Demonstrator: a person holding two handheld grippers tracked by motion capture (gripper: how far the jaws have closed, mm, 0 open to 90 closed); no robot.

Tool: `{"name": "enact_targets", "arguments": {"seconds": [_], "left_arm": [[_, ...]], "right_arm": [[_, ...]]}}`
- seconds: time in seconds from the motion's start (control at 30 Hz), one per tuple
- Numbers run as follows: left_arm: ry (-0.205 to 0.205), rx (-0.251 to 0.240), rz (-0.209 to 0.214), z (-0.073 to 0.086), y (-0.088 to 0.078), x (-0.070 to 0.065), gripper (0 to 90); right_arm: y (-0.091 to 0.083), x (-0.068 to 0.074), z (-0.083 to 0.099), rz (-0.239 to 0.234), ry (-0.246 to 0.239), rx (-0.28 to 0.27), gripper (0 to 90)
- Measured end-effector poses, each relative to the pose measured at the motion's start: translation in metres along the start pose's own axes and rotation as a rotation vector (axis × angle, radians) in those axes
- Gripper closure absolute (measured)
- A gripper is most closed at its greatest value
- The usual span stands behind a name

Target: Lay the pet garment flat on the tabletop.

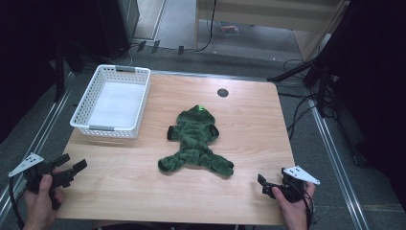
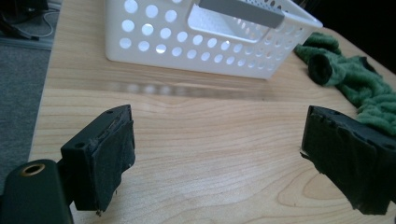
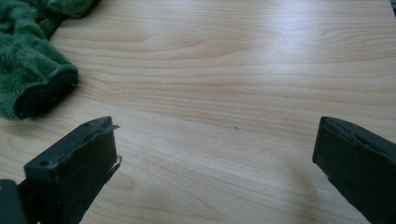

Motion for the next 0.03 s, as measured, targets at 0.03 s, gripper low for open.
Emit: {"name": "enact_targets", "arguments": {"seconds": [0.03], "left_arm": [[0.009,0.004,0.000,0.0003,0.0009,-0.0007,10.0]], "right_arm": [[0.0002,0.0013,-0.0003,-0.004,-0.001,-0.002,2.1]]}}
Point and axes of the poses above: each handheld gripper's, and its own axes: y roughly forward along the jaws, z roughly out of its underside, x roughly to its left, the point moved 3 cm from there along y, roughly forward along the jaws, and after that the axes turned 11 degrees about -x, right-handed, at the moved point
